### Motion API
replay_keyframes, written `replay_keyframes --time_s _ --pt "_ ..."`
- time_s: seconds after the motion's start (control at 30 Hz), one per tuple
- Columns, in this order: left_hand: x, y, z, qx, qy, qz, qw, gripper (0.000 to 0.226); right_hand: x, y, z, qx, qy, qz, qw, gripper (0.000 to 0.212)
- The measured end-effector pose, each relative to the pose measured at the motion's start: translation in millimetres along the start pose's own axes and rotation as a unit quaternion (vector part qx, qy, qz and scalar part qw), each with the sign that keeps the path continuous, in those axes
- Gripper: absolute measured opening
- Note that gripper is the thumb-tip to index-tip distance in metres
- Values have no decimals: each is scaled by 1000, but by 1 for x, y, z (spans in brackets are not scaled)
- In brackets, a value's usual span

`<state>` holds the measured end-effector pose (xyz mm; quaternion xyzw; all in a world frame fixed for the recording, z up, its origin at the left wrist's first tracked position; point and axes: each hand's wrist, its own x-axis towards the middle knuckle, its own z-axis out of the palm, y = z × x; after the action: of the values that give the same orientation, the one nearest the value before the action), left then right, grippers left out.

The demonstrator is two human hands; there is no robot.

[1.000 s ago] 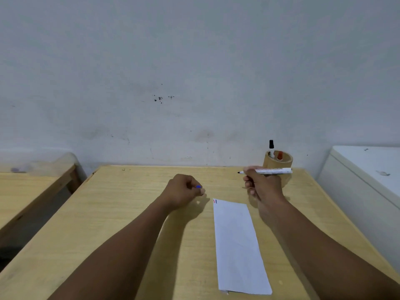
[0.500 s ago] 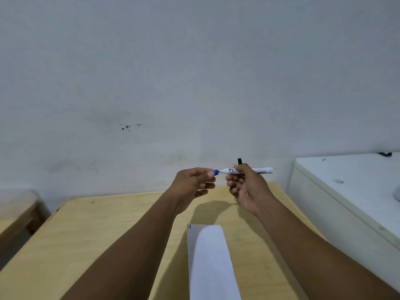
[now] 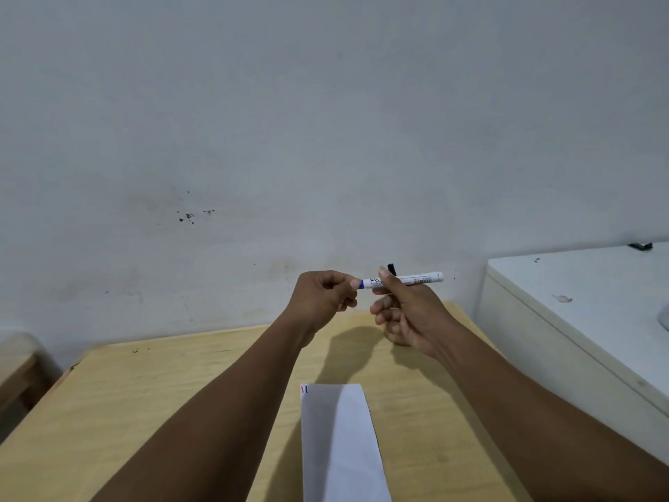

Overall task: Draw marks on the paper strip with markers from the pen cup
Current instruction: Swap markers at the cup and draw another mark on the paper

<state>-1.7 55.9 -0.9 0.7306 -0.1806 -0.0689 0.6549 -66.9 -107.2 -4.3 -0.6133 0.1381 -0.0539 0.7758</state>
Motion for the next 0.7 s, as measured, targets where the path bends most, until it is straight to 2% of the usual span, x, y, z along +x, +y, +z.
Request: replay_keyframes --time_s 0.07,0.13,0.23,0.4,0.53,0.7 --pt "10 5 0 44 23 27 998 11 4 -9 -11 -80 54 11 995 61" --pt "21 14 2 117 47 48 991 9 11 -14 -31 -103 130 -1 986 71" --pt "35 24 10 240 52 87 966 9 17 -18 -61 -123 184 -26 975 67" --pt "56 24 34 355 -10 113 928 14 21 -19 -84 -166 194 -23 967 49" --pt "64 21 55 377 -58 96 920 21 27 -21 -85 -184 181 -25 966 44" --pt "75 21 71 466 32 87 880 31 34 -24 -83 -186 165 -39 968 42"
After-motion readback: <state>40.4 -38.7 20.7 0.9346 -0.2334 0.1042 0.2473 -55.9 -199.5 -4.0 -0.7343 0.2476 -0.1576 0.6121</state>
